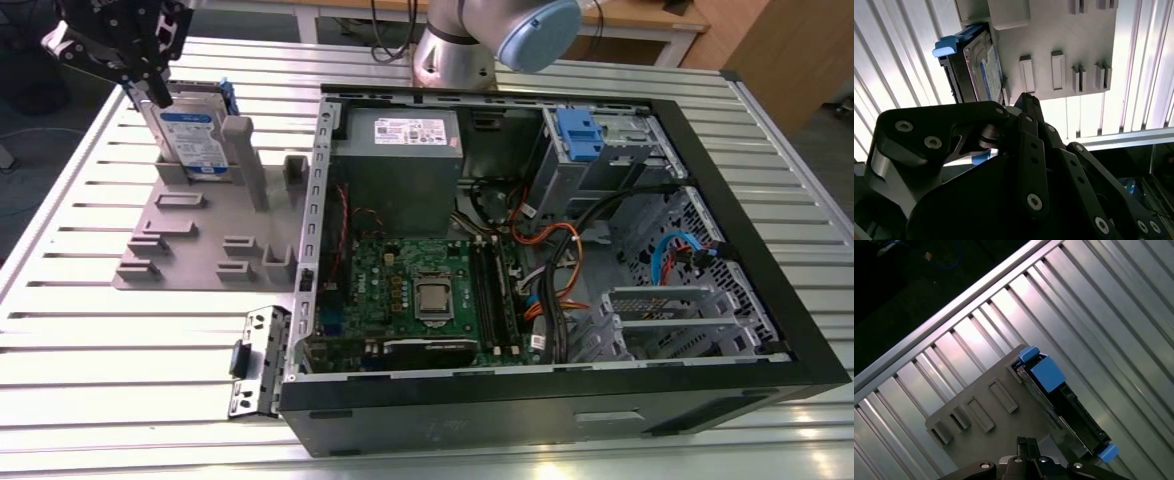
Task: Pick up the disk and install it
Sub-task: 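Pick up the disk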
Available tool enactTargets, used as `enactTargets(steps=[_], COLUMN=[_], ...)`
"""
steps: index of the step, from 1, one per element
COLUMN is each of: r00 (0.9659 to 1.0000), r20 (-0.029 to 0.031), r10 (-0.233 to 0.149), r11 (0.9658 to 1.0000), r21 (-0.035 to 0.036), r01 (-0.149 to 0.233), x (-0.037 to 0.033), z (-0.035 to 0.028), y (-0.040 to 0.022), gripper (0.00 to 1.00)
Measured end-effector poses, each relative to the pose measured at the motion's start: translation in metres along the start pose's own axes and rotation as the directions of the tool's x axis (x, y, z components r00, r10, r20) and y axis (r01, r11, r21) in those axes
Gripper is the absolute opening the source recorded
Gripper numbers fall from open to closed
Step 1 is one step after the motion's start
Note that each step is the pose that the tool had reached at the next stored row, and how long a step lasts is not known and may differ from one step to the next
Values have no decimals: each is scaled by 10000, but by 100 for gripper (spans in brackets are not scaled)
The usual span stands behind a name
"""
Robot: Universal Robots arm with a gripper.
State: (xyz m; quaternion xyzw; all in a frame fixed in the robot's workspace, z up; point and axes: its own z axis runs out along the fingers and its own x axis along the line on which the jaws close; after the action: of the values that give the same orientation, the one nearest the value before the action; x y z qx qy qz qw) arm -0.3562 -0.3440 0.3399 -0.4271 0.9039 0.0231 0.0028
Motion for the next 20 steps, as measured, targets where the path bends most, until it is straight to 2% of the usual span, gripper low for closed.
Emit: enactTargets(steps=[10,20], r00=[9978,9912], r20=[-26,-51], r10=[-659,-1321], r11=[9978,9912], r21=[-17,-36], r01=[659,1320], x=[0,0], z=[0,0], y=[0,0], gripper=[10,10])
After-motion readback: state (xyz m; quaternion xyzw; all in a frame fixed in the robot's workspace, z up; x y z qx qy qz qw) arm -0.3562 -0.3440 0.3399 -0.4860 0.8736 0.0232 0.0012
